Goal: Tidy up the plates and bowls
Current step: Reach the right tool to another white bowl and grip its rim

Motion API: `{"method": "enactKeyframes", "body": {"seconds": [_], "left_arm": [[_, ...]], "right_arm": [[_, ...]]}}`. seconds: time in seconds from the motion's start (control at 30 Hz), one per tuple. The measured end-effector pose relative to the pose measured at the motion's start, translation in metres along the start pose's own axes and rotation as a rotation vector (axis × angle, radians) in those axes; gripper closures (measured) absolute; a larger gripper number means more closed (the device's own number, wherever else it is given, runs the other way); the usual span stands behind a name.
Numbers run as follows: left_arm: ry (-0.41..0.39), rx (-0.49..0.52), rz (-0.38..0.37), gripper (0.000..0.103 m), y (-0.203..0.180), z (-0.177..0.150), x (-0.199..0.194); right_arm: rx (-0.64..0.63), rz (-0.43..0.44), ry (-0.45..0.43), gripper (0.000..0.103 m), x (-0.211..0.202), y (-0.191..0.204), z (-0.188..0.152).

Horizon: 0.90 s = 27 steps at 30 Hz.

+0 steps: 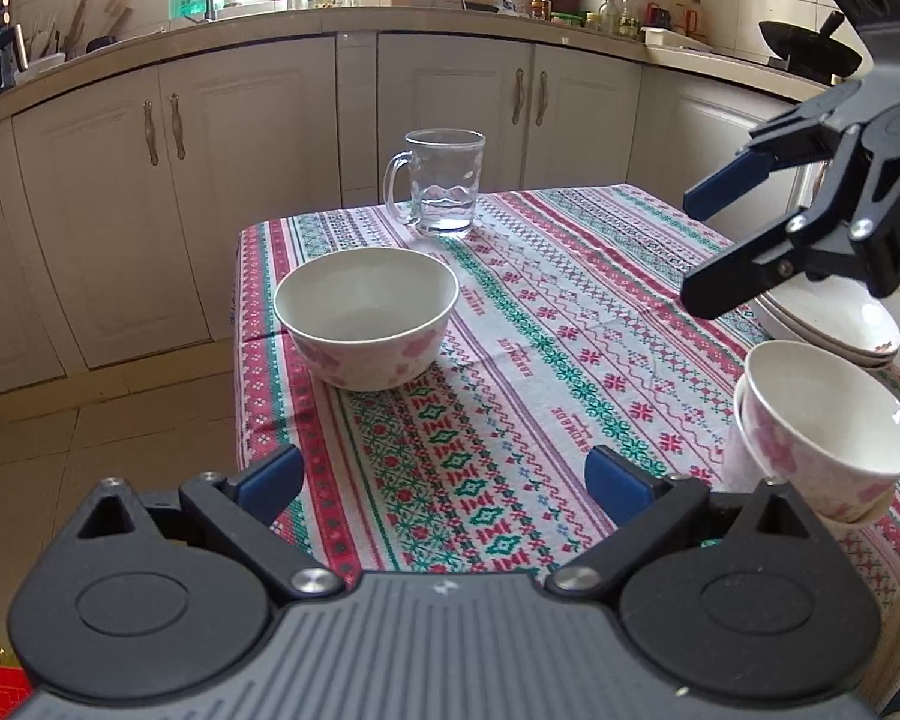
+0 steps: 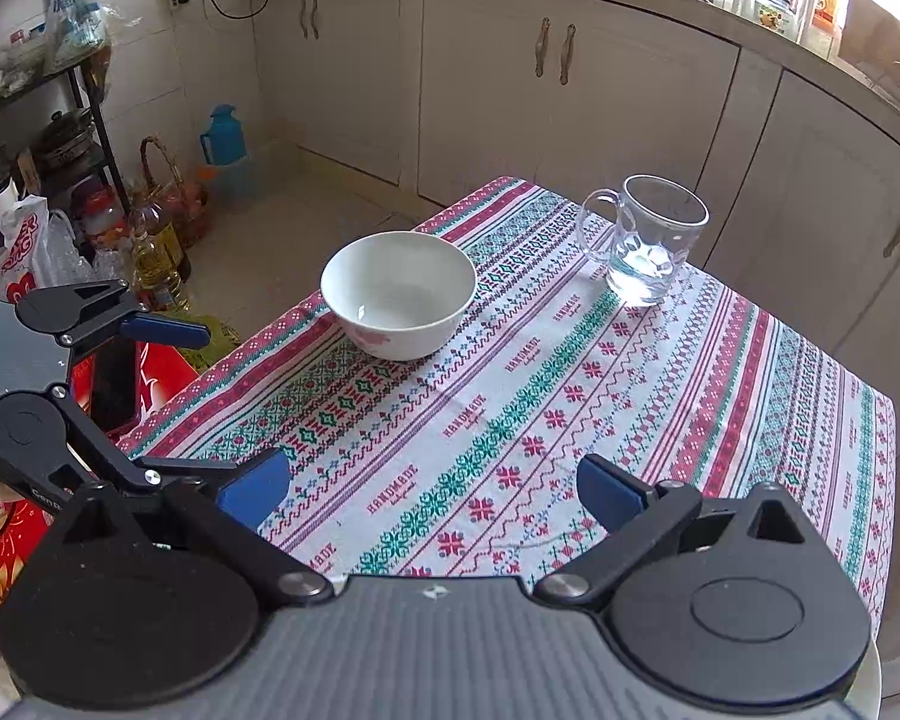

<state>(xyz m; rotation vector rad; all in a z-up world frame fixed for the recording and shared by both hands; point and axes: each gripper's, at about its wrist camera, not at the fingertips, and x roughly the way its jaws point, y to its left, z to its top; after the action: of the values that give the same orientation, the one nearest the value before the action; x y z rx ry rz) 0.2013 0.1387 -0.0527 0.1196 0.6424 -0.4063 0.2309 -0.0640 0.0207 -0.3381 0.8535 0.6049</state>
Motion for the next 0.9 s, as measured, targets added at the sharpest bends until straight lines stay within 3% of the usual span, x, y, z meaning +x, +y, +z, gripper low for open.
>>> {"method": "enactKeyframes", "body": {"seconds": [0.27, 0.63, 0.9], "left_arm": [[-0.056, 0.043, 0.052, 0.003, 0.018, 0.012, 0.027], [-0.08, 0.049, 0.05, 0.004, 0.034, 0.022, 0.068], [-0.098, 0.069, 0.017, 0.006, 0.038, 0.023, 0.081]], "right_arm": [[-0.059, 0.041, 0.036, 0.0, 0.04, -0.001, 0.047], [-0.091, 0.089, 0.091, 0.001, 0.097, -0.008, 0.087], [-0.07, 0.12, 0.144, 0.014, 0.133, -0.02, 0.097]]}}
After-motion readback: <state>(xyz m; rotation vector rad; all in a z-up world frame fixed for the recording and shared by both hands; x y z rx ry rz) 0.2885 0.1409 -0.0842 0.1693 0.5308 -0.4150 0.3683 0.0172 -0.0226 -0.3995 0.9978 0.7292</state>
